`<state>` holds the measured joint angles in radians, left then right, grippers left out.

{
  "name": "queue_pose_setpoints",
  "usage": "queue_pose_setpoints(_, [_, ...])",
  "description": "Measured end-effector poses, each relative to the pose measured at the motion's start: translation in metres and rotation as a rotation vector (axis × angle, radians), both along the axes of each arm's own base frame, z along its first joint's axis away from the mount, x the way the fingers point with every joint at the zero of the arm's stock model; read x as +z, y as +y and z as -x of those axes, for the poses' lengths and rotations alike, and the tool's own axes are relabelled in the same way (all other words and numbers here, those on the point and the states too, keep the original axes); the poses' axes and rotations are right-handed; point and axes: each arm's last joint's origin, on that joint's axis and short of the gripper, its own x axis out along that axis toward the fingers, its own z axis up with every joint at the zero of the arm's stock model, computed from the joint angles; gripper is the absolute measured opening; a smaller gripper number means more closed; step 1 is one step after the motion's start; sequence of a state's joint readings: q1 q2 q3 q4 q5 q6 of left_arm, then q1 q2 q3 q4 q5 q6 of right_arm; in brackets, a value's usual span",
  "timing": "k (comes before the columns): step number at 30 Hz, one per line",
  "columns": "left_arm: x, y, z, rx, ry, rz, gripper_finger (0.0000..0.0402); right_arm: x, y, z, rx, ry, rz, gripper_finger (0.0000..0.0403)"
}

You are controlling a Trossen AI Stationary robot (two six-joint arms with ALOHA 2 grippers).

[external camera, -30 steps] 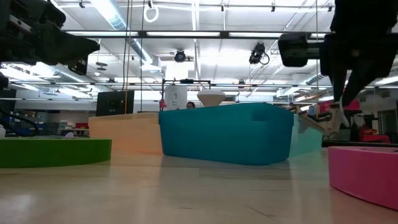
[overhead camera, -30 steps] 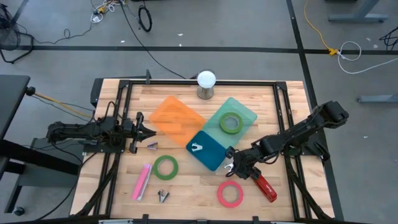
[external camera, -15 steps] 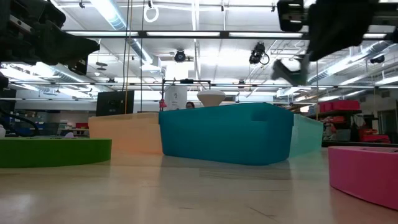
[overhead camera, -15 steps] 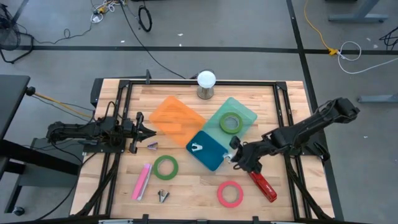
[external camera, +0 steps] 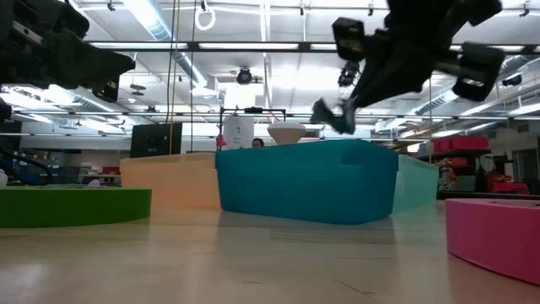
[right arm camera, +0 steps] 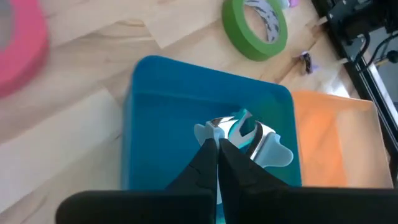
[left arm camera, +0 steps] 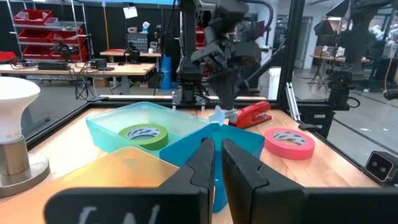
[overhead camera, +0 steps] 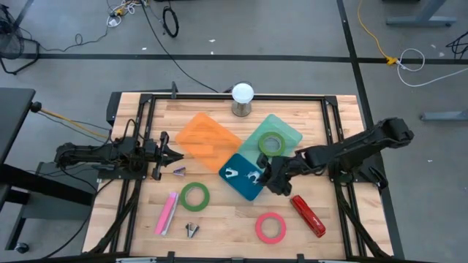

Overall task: Pick and place Stapler, Stapler remover, tape
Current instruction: Put the blue staple remover into the blue bin, then put the pink tape into the green bin

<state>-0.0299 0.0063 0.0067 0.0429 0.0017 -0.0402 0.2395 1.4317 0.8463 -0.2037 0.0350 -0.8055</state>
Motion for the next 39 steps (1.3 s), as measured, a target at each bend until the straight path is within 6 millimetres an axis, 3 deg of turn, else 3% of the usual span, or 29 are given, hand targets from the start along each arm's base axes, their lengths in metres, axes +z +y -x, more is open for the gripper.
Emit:
queue_pose_setpoints(8, [0.0,0.0,0.0,0.0,0.002,0.0,0.0032,-0.028,-0.003,-0.021,0.005,0.016,-0.003,0.0002])
queue_pose_setpoints(16, [0.0,0.0,0.0,0.0,0.002,0.0,0.0032,-0.044,-0.003,-0.027,-0.002,0.052,0.006,0.0002])
queue_pose_setpoints(22, [0.0,0.0,0.0,0.0,0.002,0.0,0.0032,-0.043,-0.004,-0.029,-0.018,0.025,0.013,0.0022])
queue_pose_setpoints(34, [0.0,0.0,0.0,0.0,0.002,0.0,0.0032,-0.043,-0.005,-0.03,-0.083,0.011,0.043,0.0116])
queue_pose_setpoints(39, [0.0,0.0,0.0,0.0,0.003,0.0,0.0032,-0.026,-0.007,-0.026,-0.128,-0.05,0.022,0.0147])
